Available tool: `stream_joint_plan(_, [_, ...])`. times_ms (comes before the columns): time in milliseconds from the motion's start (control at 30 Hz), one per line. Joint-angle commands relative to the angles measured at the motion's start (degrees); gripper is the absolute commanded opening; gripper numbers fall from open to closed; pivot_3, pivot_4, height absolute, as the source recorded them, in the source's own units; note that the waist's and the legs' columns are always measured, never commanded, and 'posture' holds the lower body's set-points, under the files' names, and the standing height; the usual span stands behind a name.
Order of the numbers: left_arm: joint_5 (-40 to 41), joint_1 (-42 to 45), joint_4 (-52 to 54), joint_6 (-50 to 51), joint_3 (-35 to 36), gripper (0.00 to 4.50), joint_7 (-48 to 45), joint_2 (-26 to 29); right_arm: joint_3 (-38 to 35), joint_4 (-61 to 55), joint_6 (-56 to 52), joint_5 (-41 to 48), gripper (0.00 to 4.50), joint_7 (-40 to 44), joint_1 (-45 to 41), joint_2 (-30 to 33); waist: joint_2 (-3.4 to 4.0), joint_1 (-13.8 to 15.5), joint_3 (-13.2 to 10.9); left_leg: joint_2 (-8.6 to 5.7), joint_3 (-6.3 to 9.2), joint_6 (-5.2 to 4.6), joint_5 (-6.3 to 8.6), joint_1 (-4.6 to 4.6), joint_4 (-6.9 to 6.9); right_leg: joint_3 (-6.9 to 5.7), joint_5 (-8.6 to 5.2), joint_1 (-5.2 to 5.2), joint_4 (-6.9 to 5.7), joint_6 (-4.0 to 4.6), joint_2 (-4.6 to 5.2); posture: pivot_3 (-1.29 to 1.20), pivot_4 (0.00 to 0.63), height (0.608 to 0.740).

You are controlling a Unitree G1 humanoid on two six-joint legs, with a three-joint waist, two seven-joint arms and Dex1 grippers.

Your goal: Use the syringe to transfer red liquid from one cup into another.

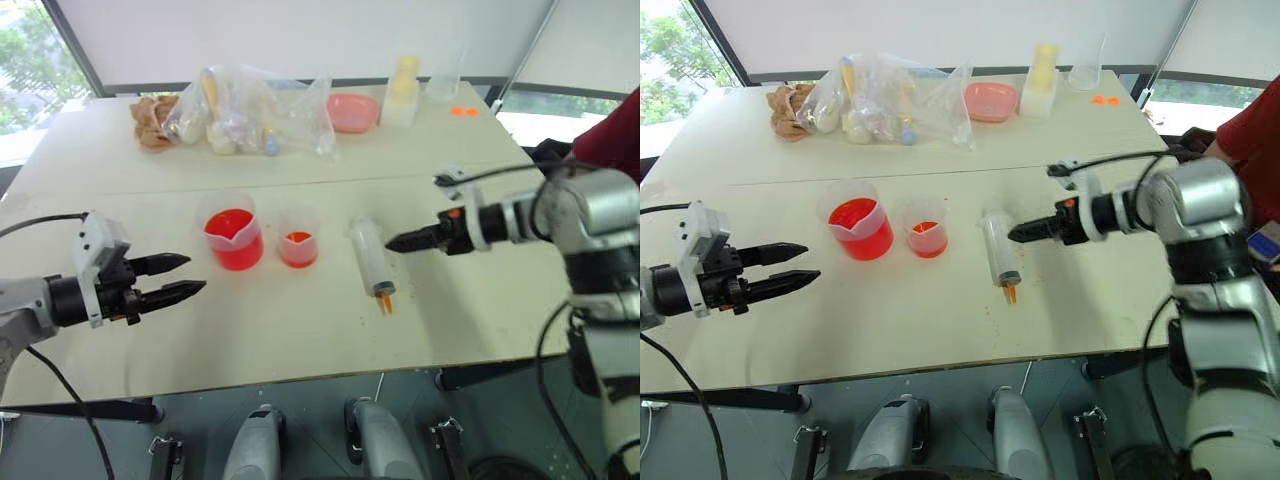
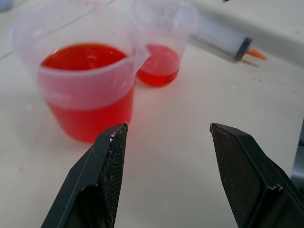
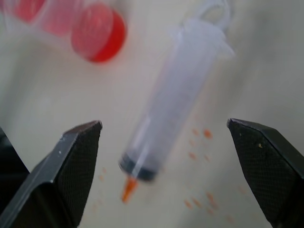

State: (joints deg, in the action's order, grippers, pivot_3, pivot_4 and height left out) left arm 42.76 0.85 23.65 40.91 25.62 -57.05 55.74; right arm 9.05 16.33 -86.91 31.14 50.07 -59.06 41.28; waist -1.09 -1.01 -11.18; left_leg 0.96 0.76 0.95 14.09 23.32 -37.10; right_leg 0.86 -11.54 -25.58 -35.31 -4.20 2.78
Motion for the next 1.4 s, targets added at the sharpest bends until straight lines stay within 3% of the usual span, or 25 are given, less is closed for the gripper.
stream_joint_plan(33, [-0.6,2.0,1.8,-1.1,-0.9,2.92,1.7,-0.1,2.7,6.1,-1.5,-1.8,4.42,-1.1,-5.0,-2.3,0.00,0.3,0.0,-0.01,0.00,0.00,0.00,0.00,0.00,0.01,0.00,0.00,0.01,-0.01,0.01,0.00,0.150,0.740])
stream_joint_plan(200, [0.0,4.6,3.6,-1.4,-3.8,2.92,4.4,-3.1,7.6,16.4,-0.7,-5.6,4.42,-4.0,-9.8,-10.1,-0.02,-0.1,0.0,-0.02,-0.06,0.00,0.00,-0.01,-0.02,0.06,0.05,0.02,0.00,-0.09,0.00,0.00,0.150,0.740])
stream_joint_plan(367, [-2.0,3.7,3.8,-3.0,-6.2,2.92,6.3,-6.2,7.2,31.4,10.5,-12.5,4.42,-9.0,-11.5,-17.7,-0.13,-0.4,0.1,-0.01,-0.10,0.00,0.00,-0.07,-0.01,0.11,0.17,0.03,-0.04,-0.27,-0.04,0.00,0.150,0.740])
stream_joint_plan(467, [-2.3,3.1,4.0,-3.3,-6.3,2.92,6.8,-6.9,6.4,37.8,18.0,-16.3,3.52,-12.2,-12.1,-20.4,-0.40,-0.8,0.3,0.02,-0.09,0.00,0.00,-0.32,0.01,0.11,0.17,0.25,-0.05,-0.26,-0.09,0.00,0.150,0.740])
stream_joint_plan(567, [-2.6,2.9,4.0,-3.6,-5.9,2.92,7.1,-7.2,6.0,41.4,20.8,-18.6,1.89,-12.3,-13.1,-21.9,-0.52,-1.2,0.4,0.02,-0.08,0.00,0.00,-0.61,0.02,0.11,0.06,0.55,-0.03,-0.08,-0.08,0.00,0.150,0.740])
stream_joint_plan(633, [-2.6,2.8,4.0,-3.9,-5.9,2.92,7.2,-7.1,5.9,42.6,21.4,-19.7,1.44,-11.9,-13.5,-22.4,-0.56,-1.5,0.4,0.02,-0.09,0.00,0.00,-0.95,0.07,0.13,0.04,0.88,0.04,-0.06,-0.06,0.00,0.150,0.740])
stream_joint_plan(767, [-3.2,3.5,2.9,-4.5,-6.0,2.92,7.1,-6.9,6.3,42.5,19.4,-20.6,1.44,-10.0,-12.2,-23.0,-0.57,-1.5,0.5,0.02,-0.06,0.00,0.00,-1.04,0.09,0.12,0.03,0.96,0.03,-0.05,-0.07,0.00,0.150,0.740])
stream_joint_plan(900, [-2.9,4.4,0.5,-4.5,-5.0,2.92,6.4,-6.5,3.4,35.5,16.4,-17.7,1.44,-5.0,-13.5,-19.6,-0.51,-1.3,0.5,0.01,-0.05,0.00,0.00,-1.01,0.09,0.12,0.03,0.95,0.04,-0.06,-0.07,0.00,0.150,0.740])
stream_joint_plan(1000, [0.1,6.2,-3.5,-3.1,-1.6,2.92,5.6,-6.2,-5.3,32.9,13.5,-13.0,1.44,-3.7,-22.7,-16.9,-0.30,-1.4,0.3,0.00,-0.07,0.00,0.00,-0.75,0.09,0.13,0.04,0.68,0.02,-0.07,-0.05,0.00,0.150,0.740])
stream_joint_plan(1100, [1.1,8.9,-8.5,-3.2,0.1,2.92,4.4,-5.2,-14.5,33.9,11.7,-9.0,1.44,-6.8,-31.1,-16.5,-0.07,-1.7,0.1,-0.02,-0.17,-0.01,-0.01,0.04,-0.03,0.25,0.24,-0.26,-0.27,-0.31,-0.06,0.00,0.150,0.740])
stream_joint_plan(1233, [-0.5,13.4,-16.3,-4.5,-0.4,2.92,1.7,-3.2,-27.4,35.8,16.4,-3.3,1.44,-14.4,-37.8,-21.0,-0.22,-1.7,0.2,0.08,-0.19,-0.12,0.06,0.03,0.18,0.24,0.20,-0.63,-0.70,-0.28,-0.21,0.00,0.150,0.740])
stream_joint_plan(1400, [-2.8,15.6,-25.0,-5.8,-0.2,2.92,0.4,-1.9,-33.2,20.1,40.5,2.5,1.44,-15.0,-32.2,-34.4,-0.21,-2.0,0.2,0.16,-0.22,-0.17,0.08,0.05,0.15,0.25,0.18,-0.64,-0.73,-0.24,-0.25,0.00,0.150,0.740])
